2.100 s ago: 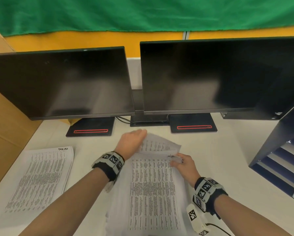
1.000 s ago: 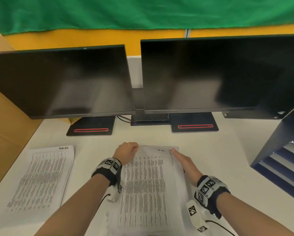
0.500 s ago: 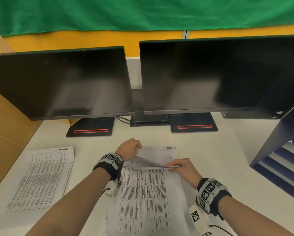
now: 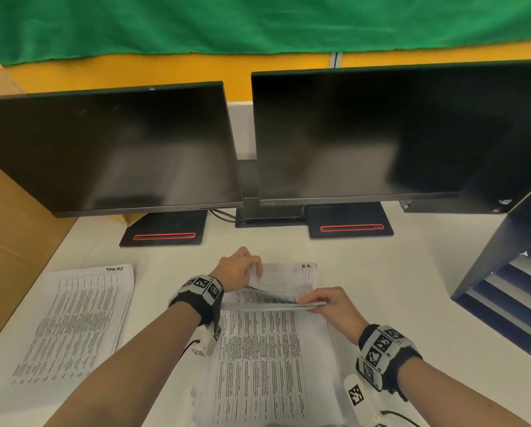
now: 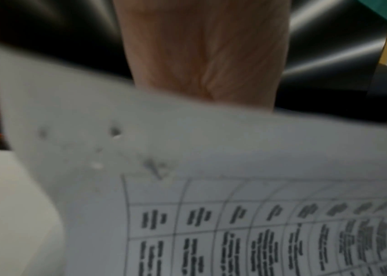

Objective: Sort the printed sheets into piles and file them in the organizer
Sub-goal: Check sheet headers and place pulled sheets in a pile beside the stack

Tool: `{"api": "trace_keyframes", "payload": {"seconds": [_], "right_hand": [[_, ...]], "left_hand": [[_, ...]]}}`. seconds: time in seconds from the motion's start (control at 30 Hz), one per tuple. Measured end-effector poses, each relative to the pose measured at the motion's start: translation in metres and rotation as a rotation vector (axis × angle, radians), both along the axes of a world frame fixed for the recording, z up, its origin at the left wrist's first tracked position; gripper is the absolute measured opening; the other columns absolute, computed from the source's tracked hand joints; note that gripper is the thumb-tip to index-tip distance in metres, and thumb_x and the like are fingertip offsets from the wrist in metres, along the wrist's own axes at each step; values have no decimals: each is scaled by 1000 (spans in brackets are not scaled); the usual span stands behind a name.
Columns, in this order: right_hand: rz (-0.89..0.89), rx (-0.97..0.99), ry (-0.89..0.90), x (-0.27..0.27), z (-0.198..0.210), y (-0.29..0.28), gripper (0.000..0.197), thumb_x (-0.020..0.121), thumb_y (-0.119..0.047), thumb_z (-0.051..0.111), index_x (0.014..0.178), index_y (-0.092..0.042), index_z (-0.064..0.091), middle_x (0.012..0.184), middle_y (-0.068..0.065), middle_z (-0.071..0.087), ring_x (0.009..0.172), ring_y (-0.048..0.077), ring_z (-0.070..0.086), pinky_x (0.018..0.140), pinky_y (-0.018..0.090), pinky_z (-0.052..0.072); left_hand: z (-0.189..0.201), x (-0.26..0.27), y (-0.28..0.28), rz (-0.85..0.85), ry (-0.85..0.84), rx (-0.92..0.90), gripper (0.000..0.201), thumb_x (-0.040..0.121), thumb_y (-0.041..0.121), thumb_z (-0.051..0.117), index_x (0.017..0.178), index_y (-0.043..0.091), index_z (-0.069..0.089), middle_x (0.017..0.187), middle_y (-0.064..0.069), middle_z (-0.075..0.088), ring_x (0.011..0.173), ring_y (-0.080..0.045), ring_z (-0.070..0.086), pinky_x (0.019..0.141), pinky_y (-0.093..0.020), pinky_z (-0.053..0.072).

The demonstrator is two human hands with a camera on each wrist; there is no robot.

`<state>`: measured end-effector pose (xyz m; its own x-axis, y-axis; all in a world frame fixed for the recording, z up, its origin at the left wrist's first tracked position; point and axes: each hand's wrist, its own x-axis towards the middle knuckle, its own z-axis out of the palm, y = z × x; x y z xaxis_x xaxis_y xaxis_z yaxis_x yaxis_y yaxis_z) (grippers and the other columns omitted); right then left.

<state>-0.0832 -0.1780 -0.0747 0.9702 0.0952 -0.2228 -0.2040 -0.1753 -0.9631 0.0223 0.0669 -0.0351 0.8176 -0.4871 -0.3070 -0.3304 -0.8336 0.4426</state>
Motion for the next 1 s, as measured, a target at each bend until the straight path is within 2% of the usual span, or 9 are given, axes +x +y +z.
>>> {"api": "trace_keyframes", "payload": {"seconds": [0.13,0.27,0.43,0.53,0.6,0.7,0.8,0.9,1.0], "right_hand": [[-1,-27,-12,4,-1,1,31,74,12,66,81,-15,78,89,7,75,93,22,67,90,30,50],[-14,-12,0,3,-1,2,38,74,12,66,76,-24,78,90,5,75,92,19,67,89,28,49],[-186,-115,-50,0,0,9,30,73,9,70,74,-21,73,100,-1,48,96,4,49,84,4,37],[-129,-63,-45,1,1,10,25,74,7,71,76,-17,74,100,0,59,95,8,56,89,15,41],[-90,-22,-31,2,3,9,25,75,7,69,75,-18,75,89,6,71,86,15,63,83,23,47],[-66,-19,-19,3,6,7,27,76,7,68,76,-18,76,85,8,73,83,16,64,77,18,47],[-47,-15,-10,3,5,5,27,76,9,67,75,-17,76,85,7,74,86,17,65,79,19,47],[-38,-1,1,2,6,6,28,75,9,67,74,-17,76,85,8,74,88,20,65,84,25,48],[-87,19,17,1,4,8,30,75,8,69,74,-21,75,87,9,71,88,21,61,85,27,46]], "left_hand": [[-5,3,-3,17,59,124,23,85,23,58,107,29,57,112,2,39,100,-20,54,100,-42,36],[-4,1,-6,1,-20,143,20,82,33,66,101,25,65,114,0,41,104,-18,46,99,-41,34],[-2,-12,1,-54,-76,-42,4,83,32,67,79,32,69,111,8,40,111,-14,38,98,-43,34],[1,-13,8,-70,22,-15,11,84,32,66,74,37,64,114,9,39,115,-14,37,100,-43,31],[7,-10,11,-60,110,-29,10,87,36,62,78,37,65,116,7,44,115,-14,38,100,-39,31],[9,0,16,40,140,-157,21,95,25,50,92,17,69,104,-1,59,105,-21,53,90,-30,41],[7,7,24,143,83,-53,14,95,13,41,97,20,53,106,-5,60,91,-21,57,81,-32,47],[5,7,21,124,99,48,15,89,16,54,100,25,50,99,0,61,90,-20,58,83,-33,47],[6,4,11,101,60,-19,16,87,16,62,102,19,67,103,-2,66,90,-15,58,82,-23,43]]}}
